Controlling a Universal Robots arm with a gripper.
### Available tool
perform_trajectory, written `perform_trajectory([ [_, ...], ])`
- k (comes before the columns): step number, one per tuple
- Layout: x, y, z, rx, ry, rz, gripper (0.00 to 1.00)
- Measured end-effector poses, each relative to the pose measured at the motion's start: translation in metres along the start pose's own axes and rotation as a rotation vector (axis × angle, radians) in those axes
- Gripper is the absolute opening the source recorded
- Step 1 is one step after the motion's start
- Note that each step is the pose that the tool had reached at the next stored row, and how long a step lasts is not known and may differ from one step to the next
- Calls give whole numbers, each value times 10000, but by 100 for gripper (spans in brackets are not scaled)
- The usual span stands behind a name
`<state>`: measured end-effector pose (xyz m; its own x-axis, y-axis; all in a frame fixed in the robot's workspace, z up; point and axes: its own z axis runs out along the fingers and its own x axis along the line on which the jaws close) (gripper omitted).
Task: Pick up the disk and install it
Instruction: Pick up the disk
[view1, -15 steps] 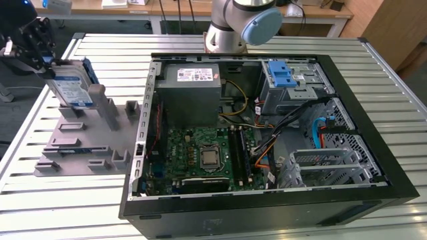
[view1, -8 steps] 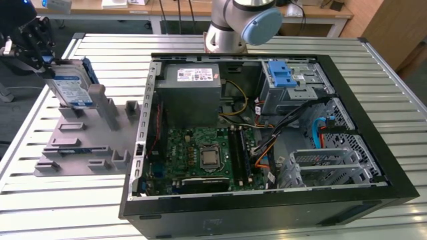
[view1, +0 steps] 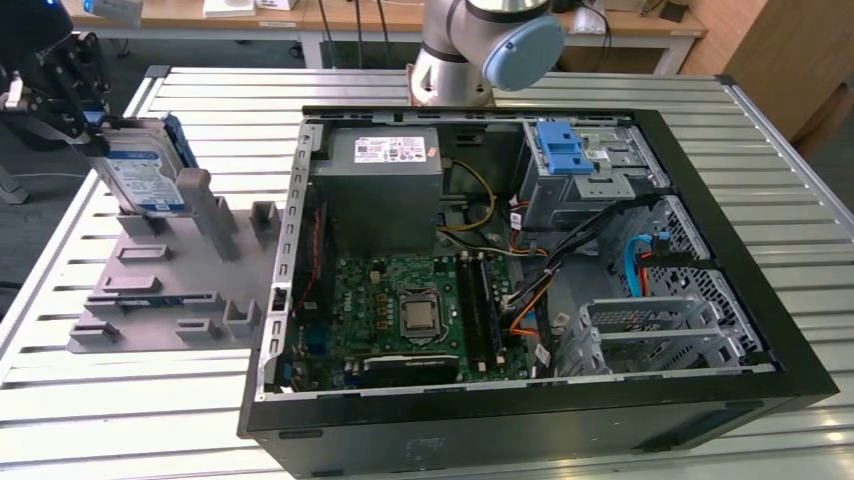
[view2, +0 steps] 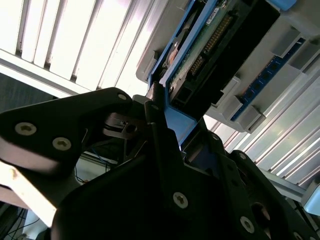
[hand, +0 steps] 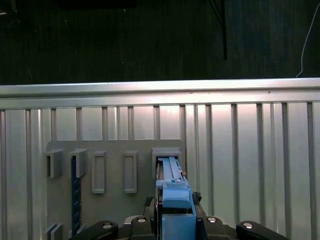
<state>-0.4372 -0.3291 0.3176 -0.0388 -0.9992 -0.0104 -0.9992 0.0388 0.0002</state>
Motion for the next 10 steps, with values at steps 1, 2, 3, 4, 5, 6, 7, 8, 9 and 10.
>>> perform_trajectory([
  [1,0,0,-7,4,-2,0,36],
  [2,0,0,-18,3,-1,0,36],
  [3,0,0,-26,4,-2,0,36],
  [4,0,0,-32,3,-1,-1,36],
  [5,0,0,-32,5,-3,0,36],
  [6,0,0,-32,6,-3,0,36],
  [7,0,0,-32,6,-3,0,36],
  [8,0,0,-33,5,-3,0,36],
  [9,0,0,-35,3,-2,0,36],
  [10,0,0,-34,4,-2,0,36],
])
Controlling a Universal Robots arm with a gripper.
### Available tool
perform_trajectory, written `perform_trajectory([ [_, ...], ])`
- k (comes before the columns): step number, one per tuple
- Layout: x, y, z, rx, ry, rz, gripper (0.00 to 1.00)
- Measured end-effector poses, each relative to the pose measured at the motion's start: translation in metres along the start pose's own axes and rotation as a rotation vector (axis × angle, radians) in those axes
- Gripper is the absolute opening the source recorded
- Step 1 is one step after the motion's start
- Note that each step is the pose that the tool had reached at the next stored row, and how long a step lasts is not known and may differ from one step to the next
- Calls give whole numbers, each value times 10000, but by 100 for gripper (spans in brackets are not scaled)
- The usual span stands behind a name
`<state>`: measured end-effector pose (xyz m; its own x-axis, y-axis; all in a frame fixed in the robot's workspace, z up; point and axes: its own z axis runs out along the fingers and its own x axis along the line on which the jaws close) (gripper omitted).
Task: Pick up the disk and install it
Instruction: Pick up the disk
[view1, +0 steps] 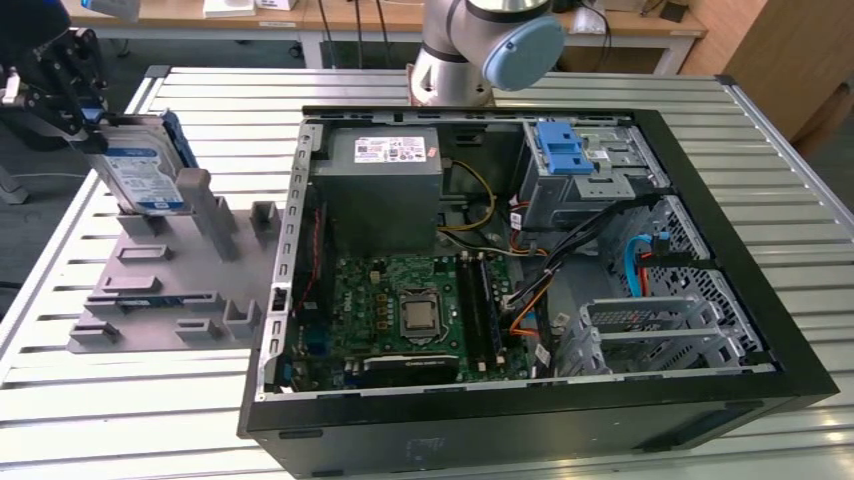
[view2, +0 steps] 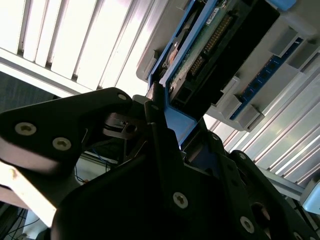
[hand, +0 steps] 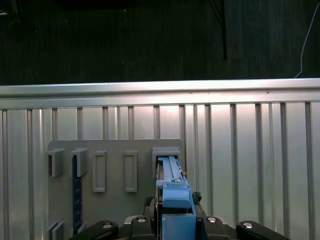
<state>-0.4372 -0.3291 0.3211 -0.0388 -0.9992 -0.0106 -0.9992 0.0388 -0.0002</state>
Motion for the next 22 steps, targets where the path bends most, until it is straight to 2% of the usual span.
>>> perform_trajectory([
  [4,0,1,-9,-4,2,0,36],
  [22,-1,0,-122,0,0,0,36],
])
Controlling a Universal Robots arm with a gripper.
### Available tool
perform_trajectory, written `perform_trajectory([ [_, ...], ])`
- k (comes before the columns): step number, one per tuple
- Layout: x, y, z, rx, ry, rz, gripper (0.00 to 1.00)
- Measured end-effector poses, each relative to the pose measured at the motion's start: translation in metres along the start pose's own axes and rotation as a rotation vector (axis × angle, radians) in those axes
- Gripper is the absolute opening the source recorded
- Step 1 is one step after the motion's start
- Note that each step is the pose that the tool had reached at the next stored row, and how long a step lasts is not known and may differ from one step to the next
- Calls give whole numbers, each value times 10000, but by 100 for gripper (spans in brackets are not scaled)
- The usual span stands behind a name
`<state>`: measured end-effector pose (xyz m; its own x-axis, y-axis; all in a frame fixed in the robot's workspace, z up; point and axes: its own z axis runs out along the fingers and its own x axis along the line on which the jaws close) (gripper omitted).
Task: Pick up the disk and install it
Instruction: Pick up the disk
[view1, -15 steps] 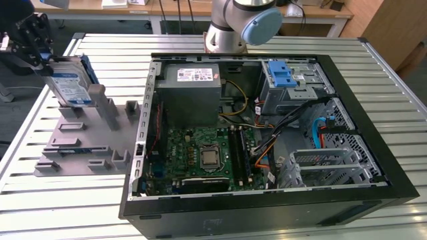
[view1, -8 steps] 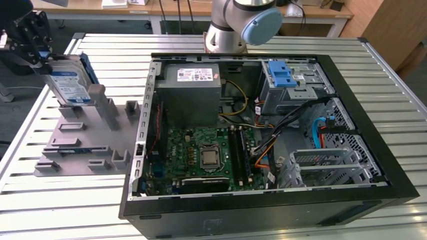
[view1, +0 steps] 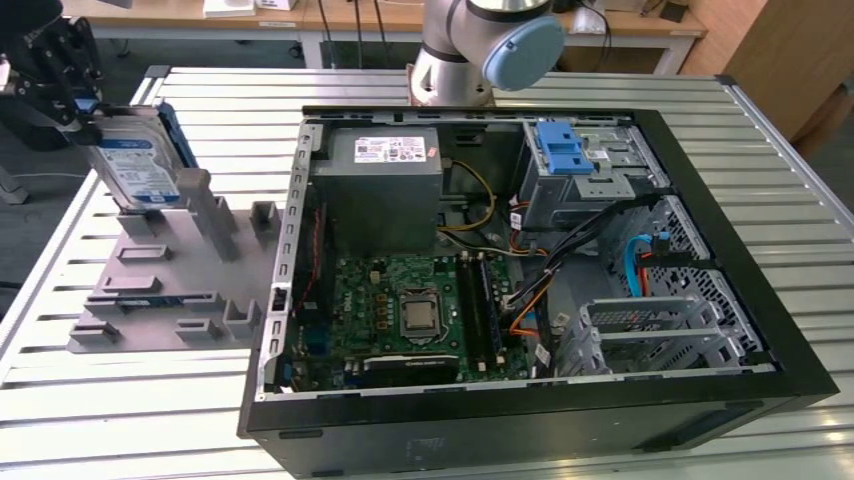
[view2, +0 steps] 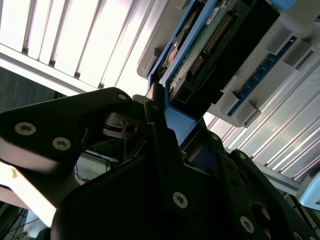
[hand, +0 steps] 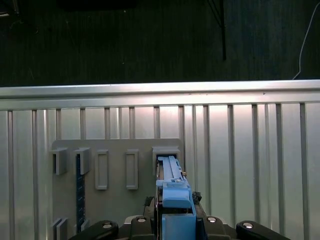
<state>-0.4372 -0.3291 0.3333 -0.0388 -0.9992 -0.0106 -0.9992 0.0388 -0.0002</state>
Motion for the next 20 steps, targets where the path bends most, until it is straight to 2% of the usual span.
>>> perform_trajectory([
  [20,-1,0,-113,0,0,0,36],
])
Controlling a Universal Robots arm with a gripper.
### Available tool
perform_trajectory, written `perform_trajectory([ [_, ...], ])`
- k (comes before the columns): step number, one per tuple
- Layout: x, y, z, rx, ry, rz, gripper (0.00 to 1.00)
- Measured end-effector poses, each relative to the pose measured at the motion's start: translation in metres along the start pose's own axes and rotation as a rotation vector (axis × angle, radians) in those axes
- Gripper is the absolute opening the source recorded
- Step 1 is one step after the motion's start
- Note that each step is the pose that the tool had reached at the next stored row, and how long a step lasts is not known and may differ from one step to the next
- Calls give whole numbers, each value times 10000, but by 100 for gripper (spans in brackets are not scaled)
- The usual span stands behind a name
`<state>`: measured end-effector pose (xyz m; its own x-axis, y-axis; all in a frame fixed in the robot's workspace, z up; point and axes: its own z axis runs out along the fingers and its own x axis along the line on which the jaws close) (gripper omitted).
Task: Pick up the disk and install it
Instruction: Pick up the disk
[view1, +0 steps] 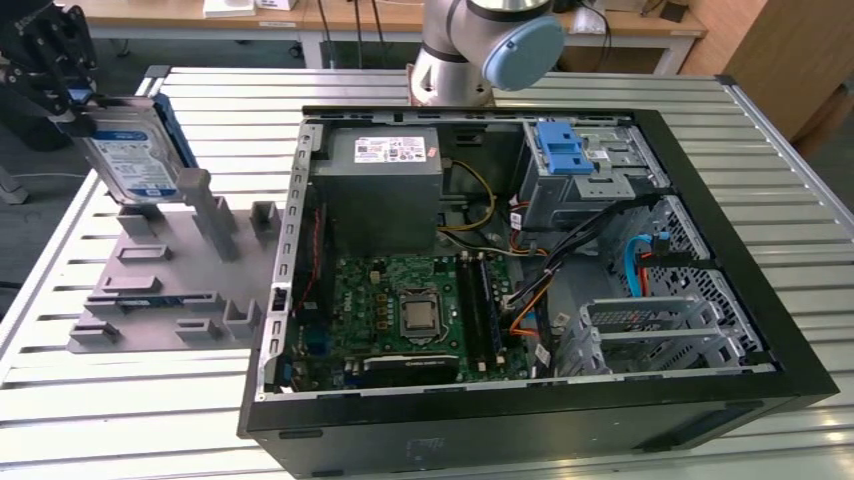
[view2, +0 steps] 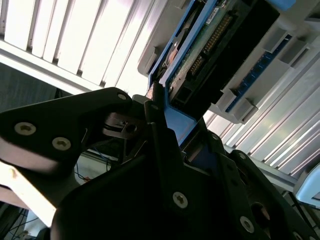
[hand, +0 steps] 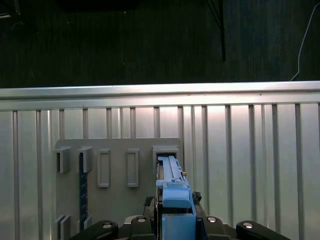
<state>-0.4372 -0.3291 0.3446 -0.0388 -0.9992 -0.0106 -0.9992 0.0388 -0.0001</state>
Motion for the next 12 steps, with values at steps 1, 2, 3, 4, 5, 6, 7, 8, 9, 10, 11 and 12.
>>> perform_trajectory([
  [1,0,0,-7,0,0,0,36],
  [2,0,0,-16,-1,0,0,36],
  [3,0,0,-24,1,0,0,36],
  [4,0,0,-33,0,0,0,36],
  [5,0,0,-42,0,0,0,36],
  [6,-1,0,-52,1,0,0,36],
  [7,-1,0,-62,1,0,0,36],
  [8,-1,0,-72,0,0,0,36],
  [9,-1,0,-81,1,0,0,36],
  [10,-1,0,-89,1,0,0,36],
  [11,-1,0,-98,1,0,0,36],
  [12,-1,0,-109,0,0,0,36],
])
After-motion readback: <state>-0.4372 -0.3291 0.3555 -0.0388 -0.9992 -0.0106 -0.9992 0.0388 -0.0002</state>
